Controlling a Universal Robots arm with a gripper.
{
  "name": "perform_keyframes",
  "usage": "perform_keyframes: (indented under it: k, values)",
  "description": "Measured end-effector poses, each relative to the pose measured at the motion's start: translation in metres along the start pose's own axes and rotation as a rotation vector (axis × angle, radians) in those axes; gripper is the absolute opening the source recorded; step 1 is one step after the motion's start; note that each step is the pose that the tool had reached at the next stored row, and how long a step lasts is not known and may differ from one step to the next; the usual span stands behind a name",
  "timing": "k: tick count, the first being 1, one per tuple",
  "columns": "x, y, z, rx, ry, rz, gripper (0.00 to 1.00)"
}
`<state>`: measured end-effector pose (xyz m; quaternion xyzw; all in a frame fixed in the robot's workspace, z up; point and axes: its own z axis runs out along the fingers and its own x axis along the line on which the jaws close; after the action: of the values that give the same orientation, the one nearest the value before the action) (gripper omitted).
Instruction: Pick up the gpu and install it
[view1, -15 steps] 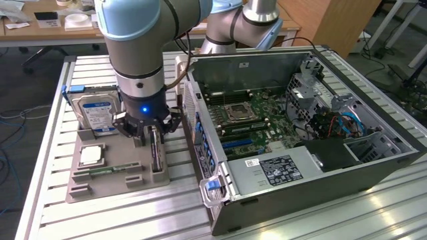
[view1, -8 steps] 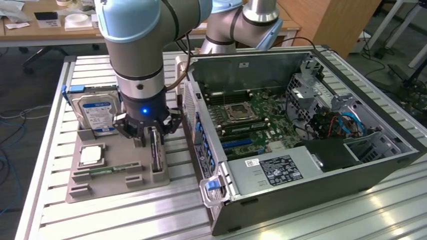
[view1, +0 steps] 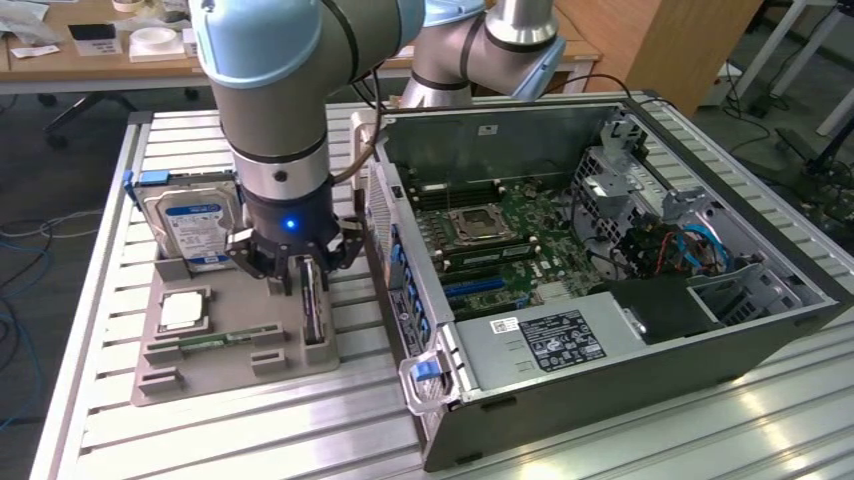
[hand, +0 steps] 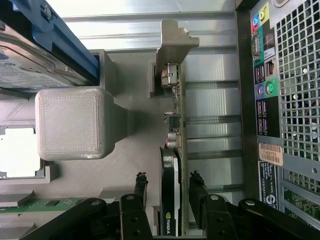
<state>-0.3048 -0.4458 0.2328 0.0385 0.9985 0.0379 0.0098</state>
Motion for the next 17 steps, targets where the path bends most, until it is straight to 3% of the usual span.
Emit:
perform_keyframes:
  k: [17]
  values:
    - [-0.0016,-0.0003,0.0036,0.0002,0.0001,0.0,0.47]
